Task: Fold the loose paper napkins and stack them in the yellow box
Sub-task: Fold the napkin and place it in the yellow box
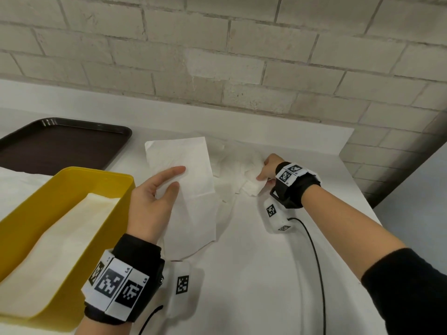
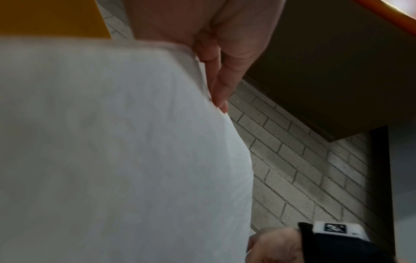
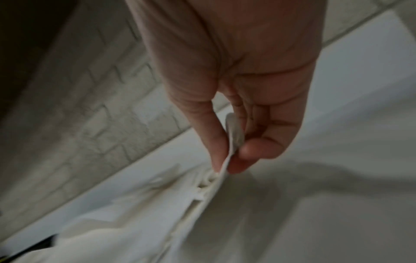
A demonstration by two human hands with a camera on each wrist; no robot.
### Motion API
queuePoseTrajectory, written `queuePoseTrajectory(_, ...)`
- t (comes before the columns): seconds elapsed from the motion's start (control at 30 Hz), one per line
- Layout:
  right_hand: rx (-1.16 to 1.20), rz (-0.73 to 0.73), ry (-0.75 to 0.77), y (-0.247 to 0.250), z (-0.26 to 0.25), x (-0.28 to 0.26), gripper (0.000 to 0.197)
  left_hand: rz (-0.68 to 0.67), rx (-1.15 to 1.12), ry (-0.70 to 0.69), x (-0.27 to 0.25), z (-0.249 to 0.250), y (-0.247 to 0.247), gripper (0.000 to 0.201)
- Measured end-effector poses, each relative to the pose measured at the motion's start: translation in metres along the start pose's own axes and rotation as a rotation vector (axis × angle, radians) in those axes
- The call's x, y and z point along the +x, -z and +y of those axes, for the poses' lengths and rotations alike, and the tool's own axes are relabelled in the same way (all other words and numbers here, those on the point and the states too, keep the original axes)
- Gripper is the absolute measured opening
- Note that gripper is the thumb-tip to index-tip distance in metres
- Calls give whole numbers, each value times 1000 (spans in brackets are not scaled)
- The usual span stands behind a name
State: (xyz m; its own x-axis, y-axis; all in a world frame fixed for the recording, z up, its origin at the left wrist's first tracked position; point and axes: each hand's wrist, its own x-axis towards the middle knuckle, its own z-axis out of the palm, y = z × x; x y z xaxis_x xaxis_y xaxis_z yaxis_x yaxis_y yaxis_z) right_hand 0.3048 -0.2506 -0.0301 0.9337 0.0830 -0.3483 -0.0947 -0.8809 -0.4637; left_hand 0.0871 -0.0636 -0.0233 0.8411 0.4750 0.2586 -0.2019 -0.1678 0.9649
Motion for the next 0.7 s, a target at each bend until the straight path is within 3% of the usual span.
queuePoseTrajectory(0.17,294,77,168,10,8,-29,37,22,-2,-11,1,1,-1,30)
queuePoseTrajectory(0.27,319,60,275,17,11,-52,27,9,-2,-20,1,2,-5,30)
queuePoseTrajectory(0.37,281,41,321,20,16,-68,31,-3,-17,-6,-1,2,-8,31)
queuePoseTrajectory(0.6,291,269,504,31,12,-112,21,-8,-23,6,-5,3,-13,34)
queuePoseTrajectory(0.7,464,161,601,39,2,-134,18,-30,-21,5,-6,5,-13,28)
